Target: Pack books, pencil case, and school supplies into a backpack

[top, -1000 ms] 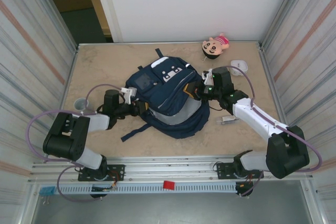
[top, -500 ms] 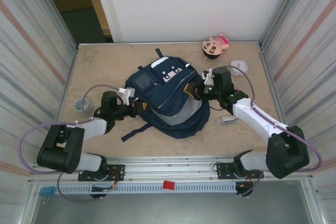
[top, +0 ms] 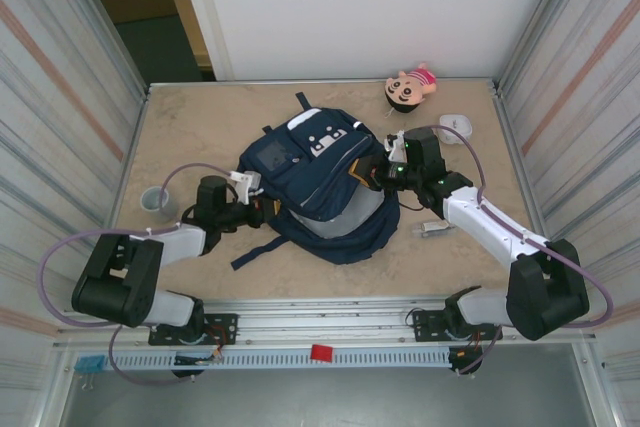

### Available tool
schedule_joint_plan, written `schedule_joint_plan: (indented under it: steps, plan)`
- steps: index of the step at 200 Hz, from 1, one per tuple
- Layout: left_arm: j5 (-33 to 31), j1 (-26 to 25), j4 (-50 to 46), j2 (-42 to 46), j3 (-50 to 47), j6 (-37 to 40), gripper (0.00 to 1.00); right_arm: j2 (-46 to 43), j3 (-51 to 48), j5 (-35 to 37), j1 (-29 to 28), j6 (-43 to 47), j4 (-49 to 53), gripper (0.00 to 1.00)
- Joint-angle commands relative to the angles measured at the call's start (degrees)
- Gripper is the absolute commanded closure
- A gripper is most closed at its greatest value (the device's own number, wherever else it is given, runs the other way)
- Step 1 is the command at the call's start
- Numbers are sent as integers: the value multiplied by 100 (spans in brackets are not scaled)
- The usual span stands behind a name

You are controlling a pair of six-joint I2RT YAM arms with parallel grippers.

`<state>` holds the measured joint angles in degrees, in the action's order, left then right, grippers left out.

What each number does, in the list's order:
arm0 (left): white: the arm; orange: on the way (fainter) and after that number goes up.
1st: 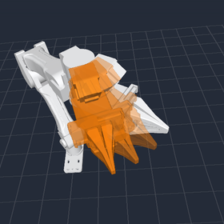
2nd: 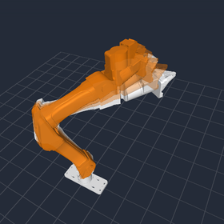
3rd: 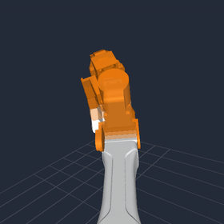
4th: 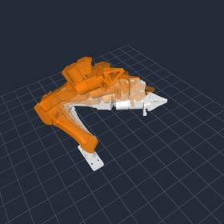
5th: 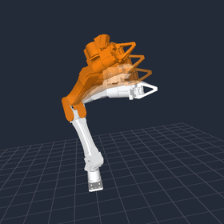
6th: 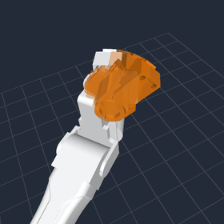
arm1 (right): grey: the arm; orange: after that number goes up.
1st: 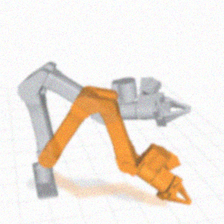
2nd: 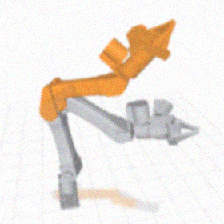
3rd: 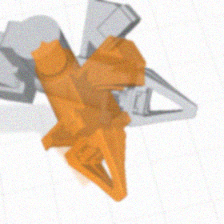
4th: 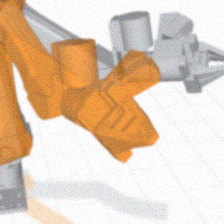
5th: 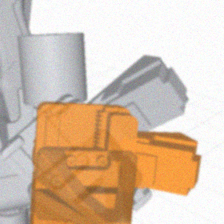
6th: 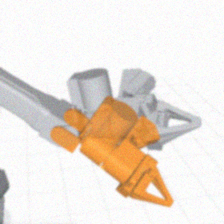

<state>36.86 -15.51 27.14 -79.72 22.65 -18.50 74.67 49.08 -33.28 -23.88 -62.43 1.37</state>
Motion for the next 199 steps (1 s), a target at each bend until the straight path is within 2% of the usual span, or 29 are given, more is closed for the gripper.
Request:
schedule_joint_plan:
  steps: [1,38,84,97,131,138,151,163,185,199]
  plan:
    - [-83,-107,-418,66,247,388,96,3,146,-84,5,30,-271,96]
    - [-885,-355,-1969,650,855,1258,100,-31,207,8,5,194,3,96]
    - [-1087,-420,-3360,906,1475,1972,100,24,236,109,2,428,313,96]
    - [-1309,-525,-3774,877,1701,2213,100,39,242,119,1,492,385,97]
    - [-1146,-556,-3881,667,1824,2189,100,74,232,76,6,561,413,97]
    - [-1184,-550,-3808,660,1791,2092,93,82,242,67,7,571,417,97]
    - [-1321,-526,-3618,649,1697,1862,73,93,251,37,7,591,417,96]
    - [-1317,-474,-3415,619,1581,1711,60,116,260,10,11,609,433,96]
    - [-1027,-390,-3123,431,1455,1640,47,146,278,-47,13,635,435,96]
    - [-949,-390,-3016,259,1410,1644,42,154,308,-65,16,645,435,96]
